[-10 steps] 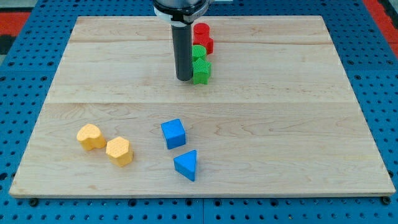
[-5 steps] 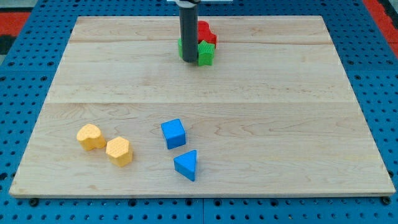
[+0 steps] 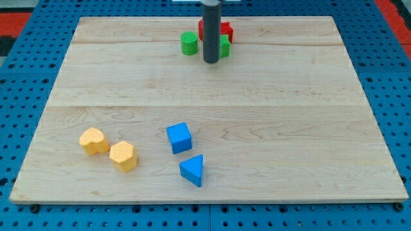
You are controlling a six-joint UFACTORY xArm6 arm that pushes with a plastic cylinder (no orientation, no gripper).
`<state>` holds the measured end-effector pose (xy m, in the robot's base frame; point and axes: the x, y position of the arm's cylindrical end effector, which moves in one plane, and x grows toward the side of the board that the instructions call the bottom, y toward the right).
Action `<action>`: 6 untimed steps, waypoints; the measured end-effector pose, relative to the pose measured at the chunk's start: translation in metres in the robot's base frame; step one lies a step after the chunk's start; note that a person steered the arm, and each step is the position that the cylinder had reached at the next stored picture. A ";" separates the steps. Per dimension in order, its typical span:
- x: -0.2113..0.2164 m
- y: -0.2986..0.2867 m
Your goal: Push the green star into the red star
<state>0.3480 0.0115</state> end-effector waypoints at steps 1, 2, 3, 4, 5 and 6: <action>0.071 0.022; 0.144 0.050; 0.194 0.066; 0.244 0.033; 0.229 -0.041; 0.194 -0.107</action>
